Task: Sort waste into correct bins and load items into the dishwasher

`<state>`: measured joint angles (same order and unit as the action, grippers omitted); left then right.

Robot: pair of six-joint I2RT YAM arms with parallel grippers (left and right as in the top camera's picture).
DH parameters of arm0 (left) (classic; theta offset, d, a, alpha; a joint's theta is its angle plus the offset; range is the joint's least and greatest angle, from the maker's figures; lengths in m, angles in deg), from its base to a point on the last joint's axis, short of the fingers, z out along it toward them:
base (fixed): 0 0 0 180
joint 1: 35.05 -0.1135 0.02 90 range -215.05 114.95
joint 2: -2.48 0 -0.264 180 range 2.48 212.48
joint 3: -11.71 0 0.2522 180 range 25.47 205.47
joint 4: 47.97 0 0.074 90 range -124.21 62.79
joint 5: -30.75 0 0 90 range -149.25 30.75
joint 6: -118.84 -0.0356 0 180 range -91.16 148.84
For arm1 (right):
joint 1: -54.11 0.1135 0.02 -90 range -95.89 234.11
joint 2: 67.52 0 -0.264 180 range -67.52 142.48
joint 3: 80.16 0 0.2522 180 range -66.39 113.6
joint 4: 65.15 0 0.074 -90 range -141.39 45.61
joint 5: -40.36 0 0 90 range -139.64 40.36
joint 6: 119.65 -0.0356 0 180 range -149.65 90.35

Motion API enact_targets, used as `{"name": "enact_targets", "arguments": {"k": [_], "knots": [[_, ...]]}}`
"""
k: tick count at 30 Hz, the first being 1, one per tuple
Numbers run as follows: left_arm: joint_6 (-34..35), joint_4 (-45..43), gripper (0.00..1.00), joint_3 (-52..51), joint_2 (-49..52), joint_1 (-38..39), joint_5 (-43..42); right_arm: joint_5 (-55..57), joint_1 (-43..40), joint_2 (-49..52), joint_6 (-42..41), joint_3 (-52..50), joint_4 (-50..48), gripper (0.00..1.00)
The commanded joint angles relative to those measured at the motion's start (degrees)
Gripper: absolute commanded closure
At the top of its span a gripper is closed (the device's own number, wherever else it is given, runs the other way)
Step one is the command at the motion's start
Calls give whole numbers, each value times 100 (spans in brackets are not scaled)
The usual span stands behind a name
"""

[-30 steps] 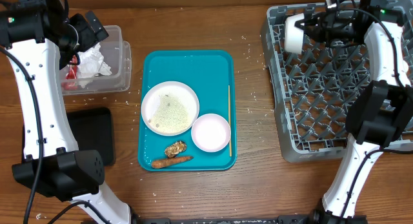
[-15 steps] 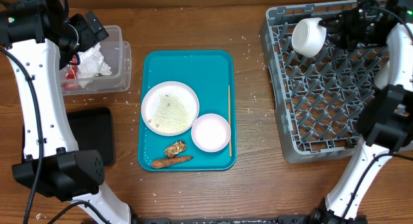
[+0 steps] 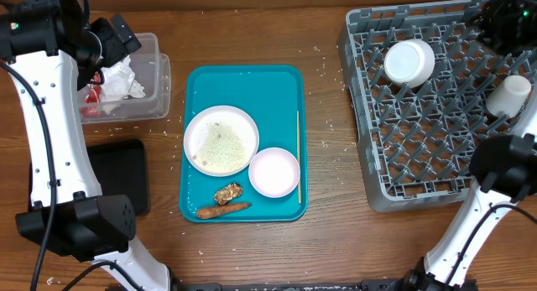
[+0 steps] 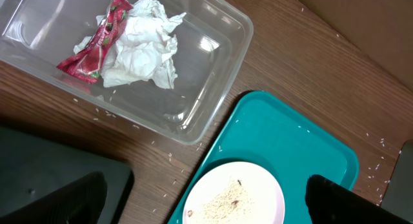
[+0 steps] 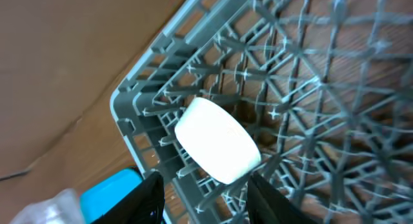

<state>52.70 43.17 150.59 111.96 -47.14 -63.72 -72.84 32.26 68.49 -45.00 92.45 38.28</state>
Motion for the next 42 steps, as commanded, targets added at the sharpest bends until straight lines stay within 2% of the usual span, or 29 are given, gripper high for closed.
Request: {"name": "enact_targets", "arguments": {"k": [1, 3, 4, 6, 11, 16, 23, 31, 37, 42], "knots": [[59, 0, 0, -15, -7, 13, 17, 1147, 560, -269, 33, 267, 111, 59], [59, 0, 0, -15, -7, 13, 17, 1399, 824, -236, 33, 118, 144, 67], [59, 0, 0, -15, -7, 13, 17, 1615, 1067, -232, 31, -151, 140, 76], [59, 0, 0, -15, -9, 13, 17, 1722, 1296, -232, 28, -509, 111, 85], [59, 0, 0, -15, -9, 13, 17, 1869, 1591, -232, -44, -1467, -122, 96], [59, 0, 0, -15, -9, 13, 17, 2068, 1572, -232, -125, -2118, -518, 96], [59, 0, 0, -15, -9, 13, 17, 2201, 1346, -227, -122, -2173, -951, 96], [59, 0, 0, -15, -9, 13, 17, 1484, 1051, -232, -118, -2151, -1279, 96], [59, 0, 0, -15, -9, 13, 17, 476, 1187, -374, 549, -2022, -1189, 96], [59, 0, 0, -15, -9, 13, 17, 1005, 1427, -330, 807, -2212, -1191, 96]]}}
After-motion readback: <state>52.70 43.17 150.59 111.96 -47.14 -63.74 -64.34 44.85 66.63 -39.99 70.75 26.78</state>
